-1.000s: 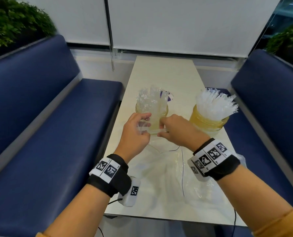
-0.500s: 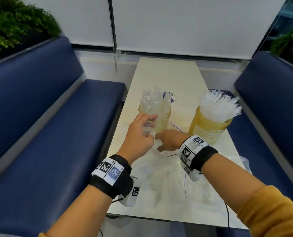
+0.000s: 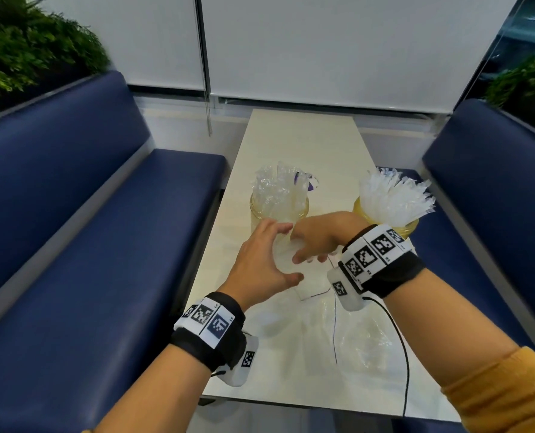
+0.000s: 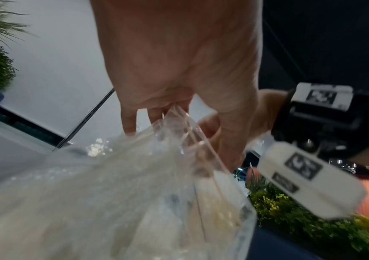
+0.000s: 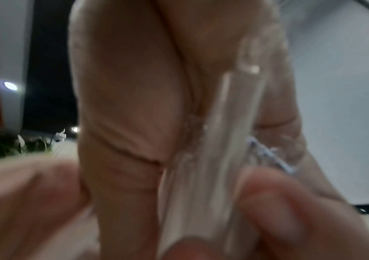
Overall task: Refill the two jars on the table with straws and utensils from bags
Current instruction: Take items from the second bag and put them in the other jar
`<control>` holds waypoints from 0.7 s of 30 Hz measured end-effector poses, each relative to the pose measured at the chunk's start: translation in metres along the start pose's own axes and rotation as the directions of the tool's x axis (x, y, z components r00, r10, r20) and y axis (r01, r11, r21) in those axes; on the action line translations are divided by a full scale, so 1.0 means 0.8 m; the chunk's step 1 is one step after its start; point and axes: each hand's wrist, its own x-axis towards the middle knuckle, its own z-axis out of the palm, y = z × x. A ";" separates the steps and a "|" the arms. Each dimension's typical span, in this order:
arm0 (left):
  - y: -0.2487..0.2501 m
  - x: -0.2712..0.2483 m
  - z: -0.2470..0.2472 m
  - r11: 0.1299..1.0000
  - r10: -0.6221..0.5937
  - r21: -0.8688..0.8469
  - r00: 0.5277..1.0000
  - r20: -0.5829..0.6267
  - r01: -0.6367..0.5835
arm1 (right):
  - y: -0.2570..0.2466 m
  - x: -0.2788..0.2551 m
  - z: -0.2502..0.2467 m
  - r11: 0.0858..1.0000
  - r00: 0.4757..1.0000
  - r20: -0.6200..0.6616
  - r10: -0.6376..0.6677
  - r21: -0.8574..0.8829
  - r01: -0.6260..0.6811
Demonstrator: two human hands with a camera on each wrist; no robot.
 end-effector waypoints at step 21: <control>-0.012 0.016 0.013 0.966 -0.208 -0.220 0.918 -0.337 0.138 | -0.051 -0.014 0.007 0.676 0.535 -0.844 0.046 0.420 0.606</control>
